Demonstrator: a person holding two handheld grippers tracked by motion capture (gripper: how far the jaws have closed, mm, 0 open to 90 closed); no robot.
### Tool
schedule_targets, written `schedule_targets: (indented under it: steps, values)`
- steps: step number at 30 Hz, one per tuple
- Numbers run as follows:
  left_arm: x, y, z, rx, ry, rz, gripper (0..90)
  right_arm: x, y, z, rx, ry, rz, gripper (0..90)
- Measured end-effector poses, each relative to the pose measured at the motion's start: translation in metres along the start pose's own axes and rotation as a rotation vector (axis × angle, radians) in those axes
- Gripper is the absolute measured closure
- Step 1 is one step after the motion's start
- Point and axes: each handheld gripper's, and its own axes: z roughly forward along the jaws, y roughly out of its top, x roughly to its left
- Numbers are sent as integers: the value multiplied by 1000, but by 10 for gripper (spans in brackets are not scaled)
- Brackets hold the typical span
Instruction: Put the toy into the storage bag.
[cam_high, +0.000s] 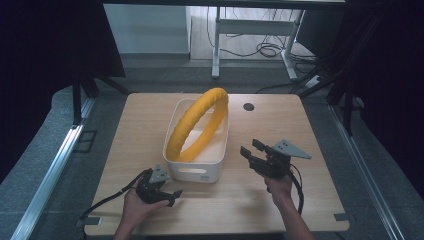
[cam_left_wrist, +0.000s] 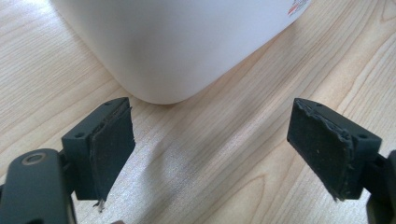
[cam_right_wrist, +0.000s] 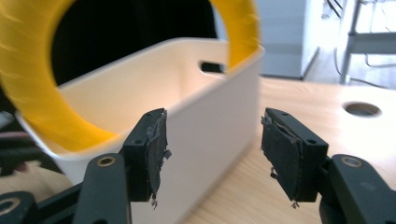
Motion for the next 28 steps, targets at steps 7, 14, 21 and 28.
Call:
schedule_targets:
  steps: [7, 14, 21, 28]
  values:
    - [0, 0, 1, 7, 1, 4, 149, -33, -23, -8, 54, -66, 10, 409]
    - [0, 0, 0, 2, -2, 5, 149, -52, -45, -11, 113, -112, 45, 402]
    - [0, 0, 1, 5, -8, 11, 150, -57, -49, -14, 114, -125, 43, 402]
    - [0, 0, 1, 6, -7, 8, 149, -55, -52, -12, 132, -119, 27, 397]
